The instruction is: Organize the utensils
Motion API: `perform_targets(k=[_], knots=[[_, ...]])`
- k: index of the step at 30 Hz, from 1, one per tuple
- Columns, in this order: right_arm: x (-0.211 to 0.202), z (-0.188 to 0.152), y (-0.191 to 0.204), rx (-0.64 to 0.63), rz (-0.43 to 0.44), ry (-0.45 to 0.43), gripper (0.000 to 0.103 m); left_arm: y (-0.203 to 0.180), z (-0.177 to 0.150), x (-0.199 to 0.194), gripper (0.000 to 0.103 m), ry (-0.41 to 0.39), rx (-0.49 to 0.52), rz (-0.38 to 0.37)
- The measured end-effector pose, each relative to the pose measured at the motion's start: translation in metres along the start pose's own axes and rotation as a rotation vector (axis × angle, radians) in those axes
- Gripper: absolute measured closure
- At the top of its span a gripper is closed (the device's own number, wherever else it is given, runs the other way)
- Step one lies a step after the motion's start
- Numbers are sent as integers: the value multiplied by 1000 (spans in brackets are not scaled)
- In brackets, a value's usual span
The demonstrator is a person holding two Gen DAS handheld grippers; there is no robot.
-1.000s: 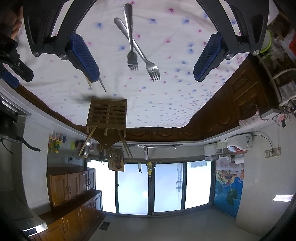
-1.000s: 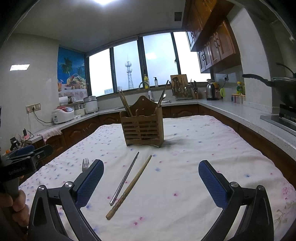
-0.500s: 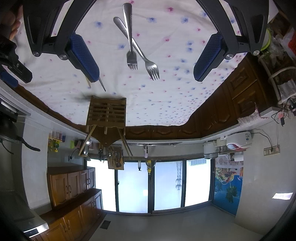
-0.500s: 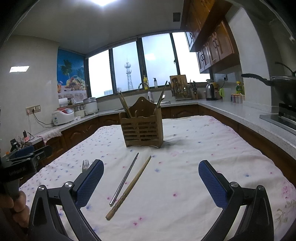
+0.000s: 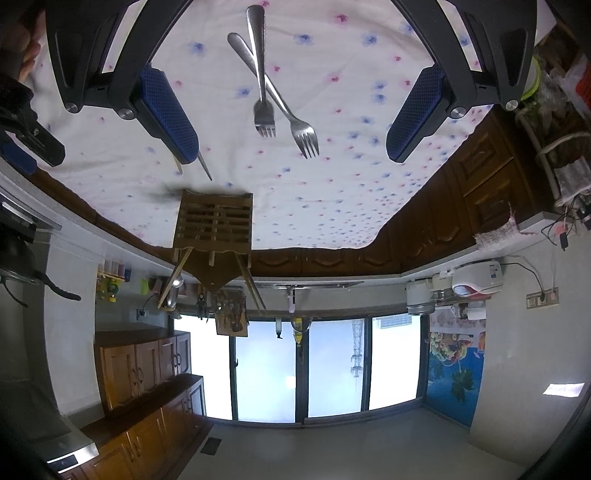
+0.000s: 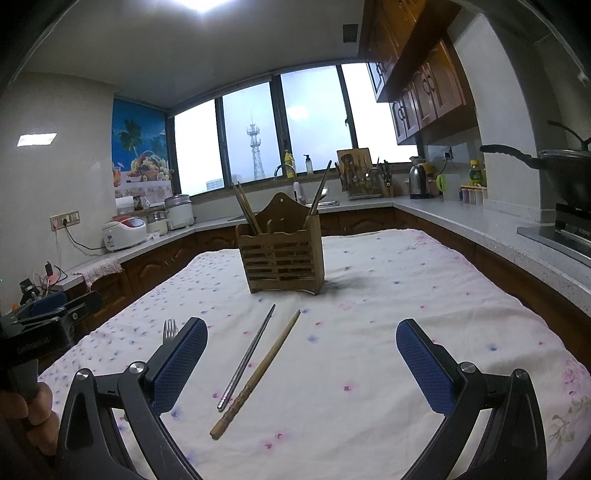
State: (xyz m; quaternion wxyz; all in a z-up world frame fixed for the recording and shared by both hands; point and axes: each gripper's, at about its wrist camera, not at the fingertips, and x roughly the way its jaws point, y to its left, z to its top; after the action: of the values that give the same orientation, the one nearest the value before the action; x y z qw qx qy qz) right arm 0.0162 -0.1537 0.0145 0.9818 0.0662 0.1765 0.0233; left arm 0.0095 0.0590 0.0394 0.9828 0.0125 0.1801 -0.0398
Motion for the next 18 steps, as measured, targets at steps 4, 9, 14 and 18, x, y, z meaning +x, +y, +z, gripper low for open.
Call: perform_targets(k=[4,9,14,18], knots=[[0,1,1,2,2,-3,0,0,0,1,1,9,3,-2],[-1,3,2,1,4,-9,0,0,3,2,1,11,-4,1],[-1,4,4,0,6,-10,0,3,3,3,1,10,-11,5],[-1,4,4,0,6,-8,0,4,3,5,1,17,-17,4]])
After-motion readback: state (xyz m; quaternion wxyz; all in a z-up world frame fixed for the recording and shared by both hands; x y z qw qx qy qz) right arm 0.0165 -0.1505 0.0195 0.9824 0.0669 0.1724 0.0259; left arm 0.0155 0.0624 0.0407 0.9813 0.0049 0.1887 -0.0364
